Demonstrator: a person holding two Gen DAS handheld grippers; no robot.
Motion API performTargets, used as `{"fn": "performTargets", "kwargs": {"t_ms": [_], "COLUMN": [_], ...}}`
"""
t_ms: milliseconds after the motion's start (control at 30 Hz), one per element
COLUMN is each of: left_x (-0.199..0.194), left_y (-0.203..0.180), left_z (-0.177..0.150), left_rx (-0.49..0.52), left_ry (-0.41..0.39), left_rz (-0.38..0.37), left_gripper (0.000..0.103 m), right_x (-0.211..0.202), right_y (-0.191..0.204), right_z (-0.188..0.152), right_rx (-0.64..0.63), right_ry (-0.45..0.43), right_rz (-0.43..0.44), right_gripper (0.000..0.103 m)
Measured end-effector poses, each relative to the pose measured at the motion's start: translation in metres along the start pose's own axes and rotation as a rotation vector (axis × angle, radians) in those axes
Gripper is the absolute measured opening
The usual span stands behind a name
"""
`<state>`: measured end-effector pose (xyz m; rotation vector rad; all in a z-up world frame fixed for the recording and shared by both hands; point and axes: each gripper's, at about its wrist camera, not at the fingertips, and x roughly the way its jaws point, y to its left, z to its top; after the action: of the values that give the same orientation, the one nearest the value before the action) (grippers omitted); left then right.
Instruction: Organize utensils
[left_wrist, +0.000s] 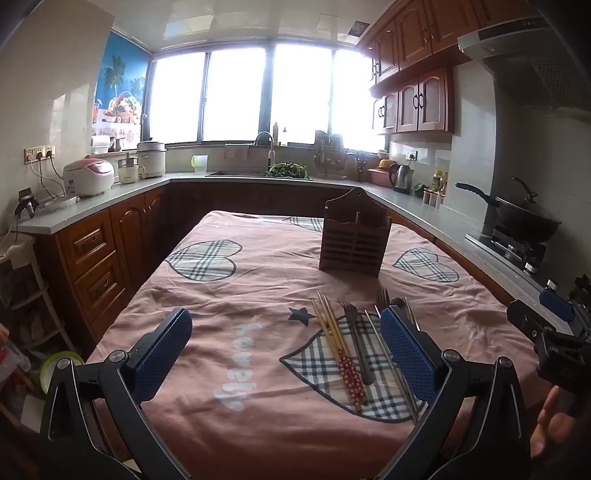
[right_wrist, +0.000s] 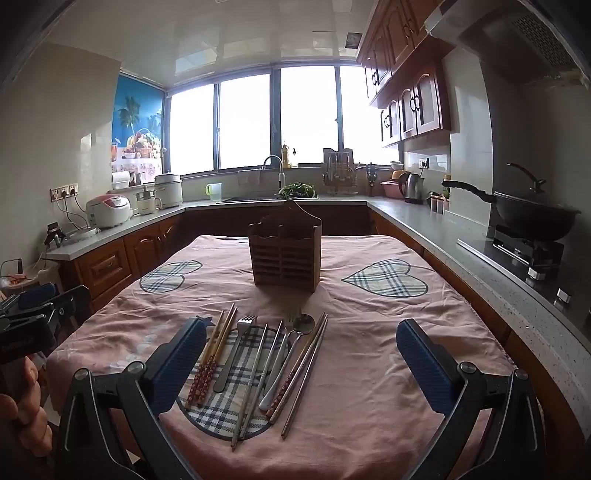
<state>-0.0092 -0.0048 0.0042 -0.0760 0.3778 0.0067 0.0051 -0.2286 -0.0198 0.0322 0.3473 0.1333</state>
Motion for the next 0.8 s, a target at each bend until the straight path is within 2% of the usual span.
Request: {"fn": "performTargets", "kwargs": {"t_ms": [800], "left_x": [0.0044], "left_y": [0.0039], "left_z": [-0.0033], "left_rx": [0.002], "left_ry": [0.021], "left_rz": [0.01], "left_gripper": [0.103], "right_x": [0.0022], "right_y": [0.0041], "right_z": [-0.0043], "right_rx": [0.005], "right_ry": [0.01], "right_rz": [0.015], "right_gripper": [0.103]}}
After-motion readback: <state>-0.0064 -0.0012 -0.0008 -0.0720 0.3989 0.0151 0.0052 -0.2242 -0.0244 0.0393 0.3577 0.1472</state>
